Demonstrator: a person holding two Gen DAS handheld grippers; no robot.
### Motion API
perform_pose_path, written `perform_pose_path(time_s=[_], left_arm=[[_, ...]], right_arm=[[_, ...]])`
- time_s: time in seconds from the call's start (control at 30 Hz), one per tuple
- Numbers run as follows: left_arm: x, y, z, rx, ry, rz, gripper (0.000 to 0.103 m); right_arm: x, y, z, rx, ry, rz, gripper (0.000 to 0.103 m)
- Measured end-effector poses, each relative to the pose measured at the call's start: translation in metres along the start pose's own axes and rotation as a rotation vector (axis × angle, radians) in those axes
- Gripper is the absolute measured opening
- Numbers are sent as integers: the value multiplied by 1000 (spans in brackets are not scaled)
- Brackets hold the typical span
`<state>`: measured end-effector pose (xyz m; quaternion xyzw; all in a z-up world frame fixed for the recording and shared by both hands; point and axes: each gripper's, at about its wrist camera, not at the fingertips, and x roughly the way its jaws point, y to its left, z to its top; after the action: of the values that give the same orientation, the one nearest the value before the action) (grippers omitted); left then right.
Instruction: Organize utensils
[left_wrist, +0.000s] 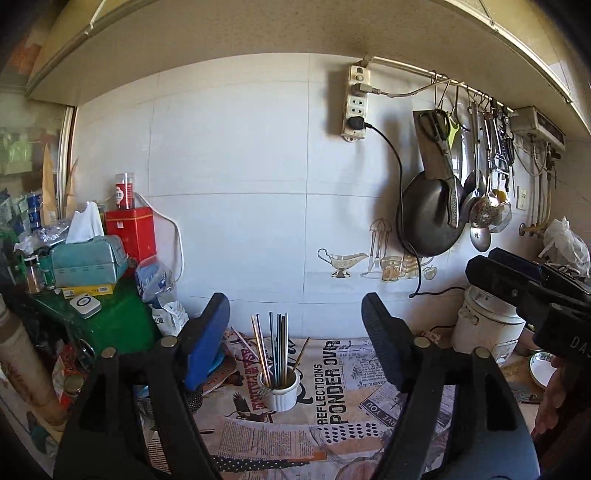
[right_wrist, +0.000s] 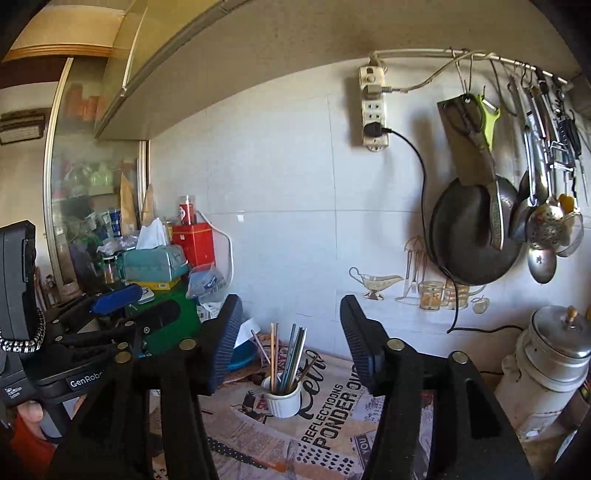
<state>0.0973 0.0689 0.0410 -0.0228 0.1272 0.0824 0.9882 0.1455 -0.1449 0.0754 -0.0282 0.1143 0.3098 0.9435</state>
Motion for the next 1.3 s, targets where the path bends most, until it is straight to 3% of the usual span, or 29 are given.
perform_pose_path(time_s=[0.03,0.13,0.23,0.33,1.3], left_arm=[[-9,0,-1,6,-5,2,90],[-32,4,-8,14,-29,25,102],[-48,9,-14,22,-26,28,102],[-59,12,-20,23,-17,23,102],[-75,19,-36,2,-2,26,102]], right_arm=[[-7,6,-1,3,-9,-22,71],[-23,18,-4,13,-27,-64,86],[-34,26,-10,25,-37,-95,99],[-43,31,-15,40,-43,-141,103],[-50,41,-31,31,27,-150,103]])
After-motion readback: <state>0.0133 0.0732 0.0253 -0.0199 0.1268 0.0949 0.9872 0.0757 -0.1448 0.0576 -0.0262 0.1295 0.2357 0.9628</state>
